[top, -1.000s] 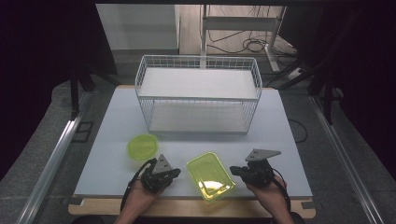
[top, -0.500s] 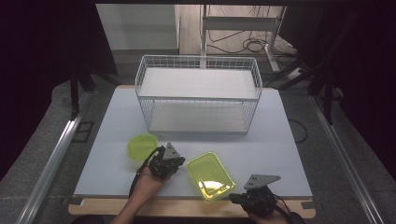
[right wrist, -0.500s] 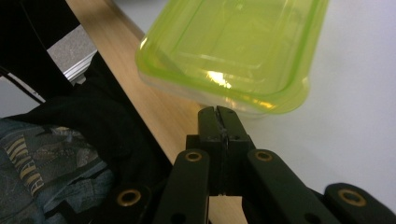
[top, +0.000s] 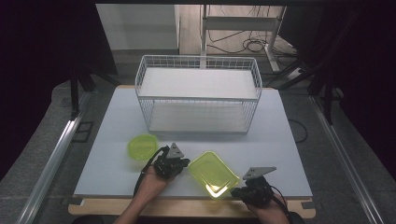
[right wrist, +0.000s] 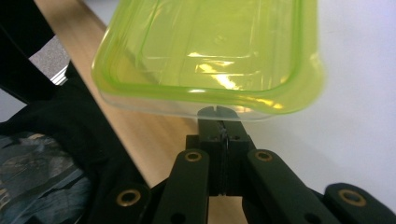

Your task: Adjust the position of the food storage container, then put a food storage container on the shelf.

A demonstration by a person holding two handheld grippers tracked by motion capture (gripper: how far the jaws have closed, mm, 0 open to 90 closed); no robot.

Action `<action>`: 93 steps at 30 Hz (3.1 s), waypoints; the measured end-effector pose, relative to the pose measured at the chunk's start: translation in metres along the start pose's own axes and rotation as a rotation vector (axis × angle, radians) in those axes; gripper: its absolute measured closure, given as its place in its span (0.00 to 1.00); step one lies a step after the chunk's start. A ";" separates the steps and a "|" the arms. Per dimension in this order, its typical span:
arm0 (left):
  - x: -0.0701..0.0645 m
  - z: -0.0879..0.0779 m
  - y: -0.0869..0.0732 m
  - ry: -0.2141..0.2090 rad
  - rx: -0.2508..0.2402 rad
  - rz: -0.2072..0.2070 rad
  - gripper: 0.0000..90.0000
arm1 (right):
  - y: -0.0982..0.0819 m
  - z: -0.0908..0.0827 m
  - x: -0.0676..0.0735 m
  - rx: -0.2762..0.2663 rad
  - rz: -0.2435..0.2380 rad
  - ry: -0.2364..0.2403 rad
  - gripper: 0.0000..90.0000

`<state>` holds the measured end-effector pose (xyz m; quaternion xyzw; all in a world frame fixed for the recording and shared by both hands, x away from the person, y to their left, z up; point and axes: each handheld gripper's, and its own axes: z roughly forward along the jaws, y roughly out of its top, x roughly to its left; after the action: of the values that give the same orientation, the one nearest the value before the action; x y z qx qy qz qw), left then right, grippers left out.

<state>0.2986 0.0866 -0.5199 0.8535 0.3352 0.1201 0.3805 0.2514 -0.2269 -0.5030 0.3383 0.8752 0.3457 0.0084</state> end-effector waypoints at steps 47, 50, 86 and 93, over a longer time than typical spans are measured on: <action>0.000 -0.023 -0.024 -0.008 0.085 -0.118 0.92 | 0.068 0.047 -0.058 0.041 -0.062 -0.072 0.96; 0.003 -0.034 -0.029 0.009 0.069 -0.143 0.87 | 0.064 0.038 -0.059 0.029 -0.068 -0.110 0.94; -0.029 -0.070 -0.061 0.101 -0.077 0.015 0.04 | 0.029 -0.005 -0.023 -0.180 -0.098 -0.128 0.17; -0.021 -0.065 -0.067 0.093 -0.079 -0.015 0.04 | 0.029 -0.006 -0.026 -0.151 -0.100 -0.142 0.25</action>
<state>0.2206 0.1422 -0.5230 0.8287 0.3538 0.1698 0.3990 0.2868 -0.2306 -0.4861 0.3162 0.8597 0.3848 0.1132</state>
